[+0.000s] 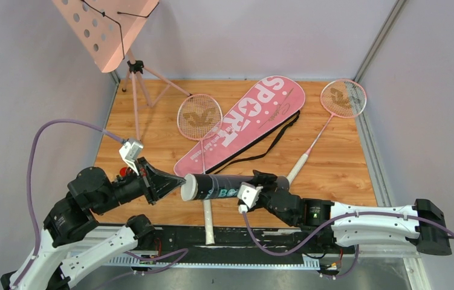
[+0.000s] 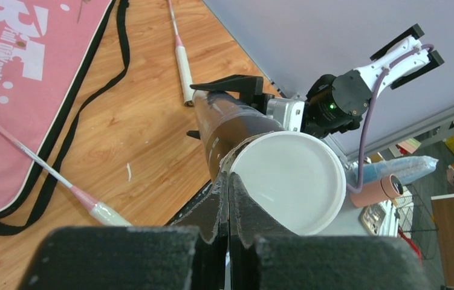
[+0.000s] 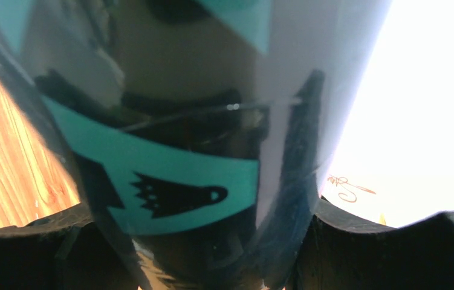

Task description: Pack up the badminton gear

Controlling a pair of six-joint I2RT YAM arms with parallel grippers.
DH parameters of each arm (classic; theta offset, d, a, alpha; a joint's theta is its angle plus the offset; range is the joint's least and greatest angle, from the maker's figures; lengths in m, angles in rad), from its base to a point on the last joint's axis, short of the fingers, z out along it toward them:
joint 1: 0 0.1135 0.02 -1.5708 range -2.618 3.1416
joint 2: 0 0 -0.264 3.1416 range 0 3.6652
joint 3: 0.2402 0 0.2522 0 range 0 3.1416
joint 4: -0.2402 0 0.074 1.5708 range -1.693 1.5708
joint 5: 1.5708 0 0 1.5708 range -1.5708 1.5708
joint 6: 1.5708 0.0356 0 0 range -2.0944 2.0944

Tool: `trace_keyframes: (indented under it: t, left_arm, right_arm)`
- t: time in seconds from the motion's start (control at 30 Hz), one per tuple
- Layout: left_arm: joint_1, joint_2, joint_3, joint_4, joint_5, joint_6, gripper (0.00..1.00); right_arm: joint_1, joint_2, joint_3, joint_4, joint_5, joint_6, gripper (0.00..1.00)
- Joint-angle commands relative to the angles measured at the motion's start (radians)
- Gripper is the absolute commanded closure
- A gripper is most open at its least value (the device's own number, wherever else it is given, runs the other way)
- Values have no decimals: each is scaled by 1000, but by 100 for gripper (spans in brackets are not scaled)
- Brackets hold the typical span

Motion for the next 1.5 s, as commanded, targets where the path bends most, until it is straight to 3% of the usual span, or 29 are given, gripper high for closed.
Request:
trace_keyframes:
  t: [0.0,1.47]
  left_arm:
    - [2,27,-10,41,-1,11,100]
    - [2,138,53,-164,-301,97,100]
  right_arm:
    - [4,-8,66,56,29,29,76]
    - [-4,43,66,15,41,103,75]
